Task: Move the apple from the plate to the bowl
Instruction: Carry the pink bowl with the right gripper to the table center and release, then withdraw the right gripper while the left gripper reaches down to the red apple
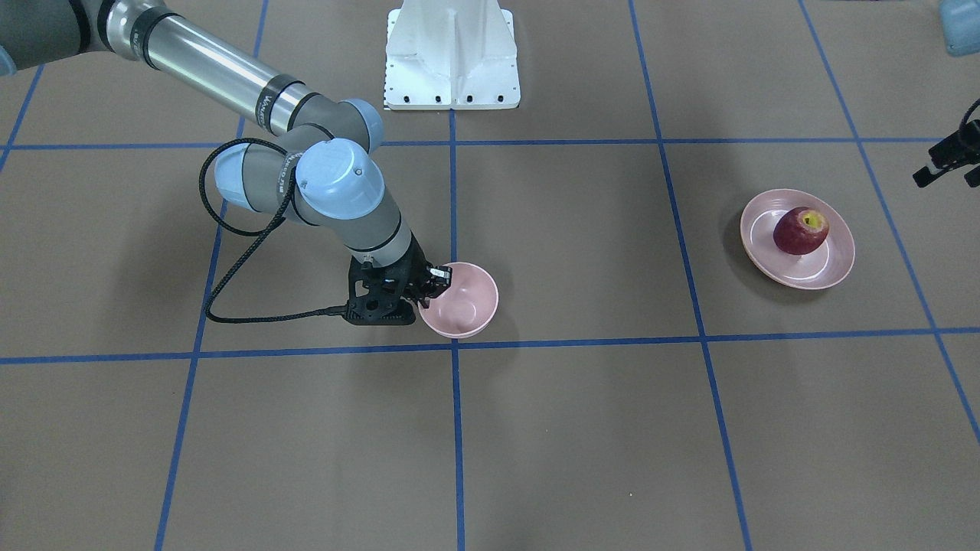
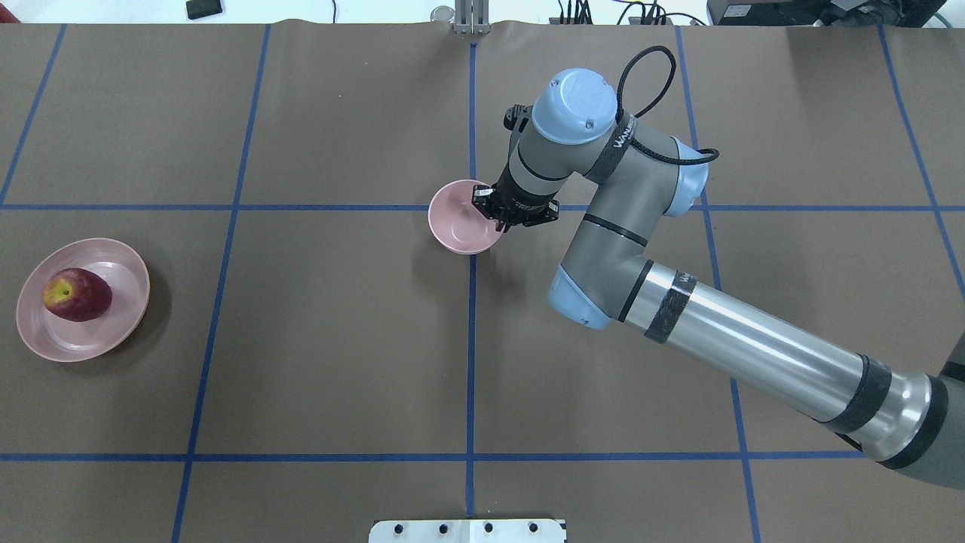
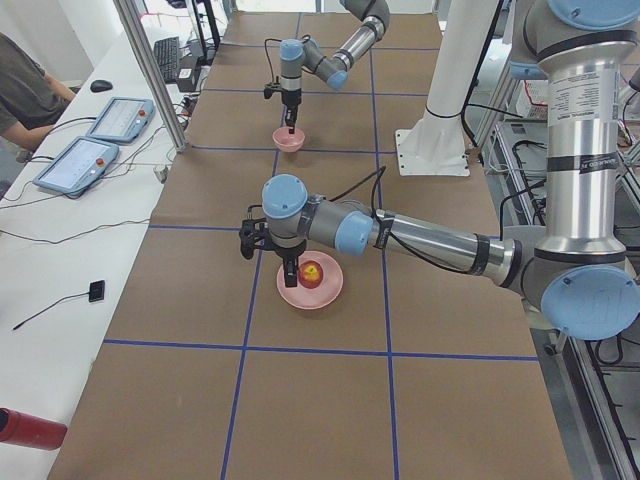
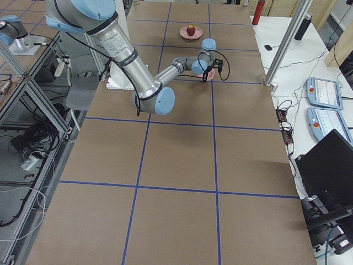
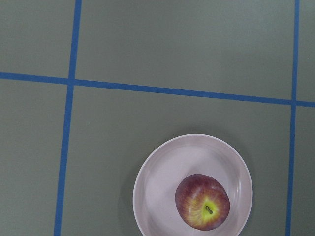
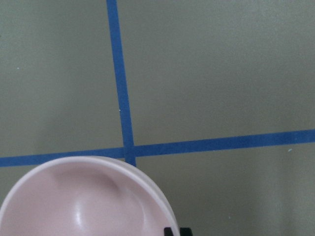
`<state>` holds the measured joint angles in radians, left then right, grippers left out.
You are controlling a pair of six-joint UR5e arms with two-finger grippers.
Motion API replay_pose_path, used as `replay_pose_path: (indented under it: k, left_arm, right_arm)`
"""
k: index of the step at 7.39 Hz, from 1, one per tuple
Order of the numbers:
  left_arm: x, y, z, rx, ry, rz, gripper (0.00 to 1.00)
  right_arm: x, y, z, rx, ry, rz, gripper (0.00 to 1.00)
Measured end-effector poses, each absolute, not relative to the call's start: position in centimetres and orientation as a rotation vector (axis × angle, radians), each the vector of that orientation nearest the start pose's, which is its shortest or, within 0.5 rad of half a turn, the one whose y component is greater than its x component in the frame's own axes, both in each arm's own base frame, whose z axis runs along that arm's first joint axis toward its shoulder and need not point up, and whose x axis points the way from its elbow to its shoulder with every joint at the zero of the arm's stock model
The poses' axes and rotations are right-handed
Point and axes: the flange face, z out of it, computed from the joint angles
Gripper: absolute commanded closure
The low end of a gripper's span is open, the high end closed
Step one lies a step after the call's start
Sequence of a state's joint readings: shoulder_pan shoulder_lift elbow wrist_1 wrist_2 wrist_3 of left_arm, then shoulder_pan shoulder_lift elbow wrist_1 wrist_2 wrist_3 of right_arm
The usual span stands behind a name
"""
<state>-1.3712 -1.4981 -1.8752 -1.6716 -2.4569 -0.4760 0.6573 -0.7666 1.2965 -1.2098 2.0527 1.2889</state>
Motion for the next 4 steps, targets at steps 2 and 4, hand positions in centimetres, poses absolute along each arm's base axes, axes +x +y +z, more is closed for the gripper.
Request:
replay_pose_path:
  k: [2, 4]
  left_arm:
    - [7.4, -47.0, 52.1, -0.024, 0.877, -0.101, 0.02]
    - [11.4, -46.7, 52.2, -0.038, 0.831, -0.099, 0.02]
  right_arm:
    - [-55.7, -54.1, 22.9, -0.005, -0.995, 0.136, 0.00]
    - [-51.4, -54.3, 22.4, -0.018, -1.031, 0.149, 0.00]
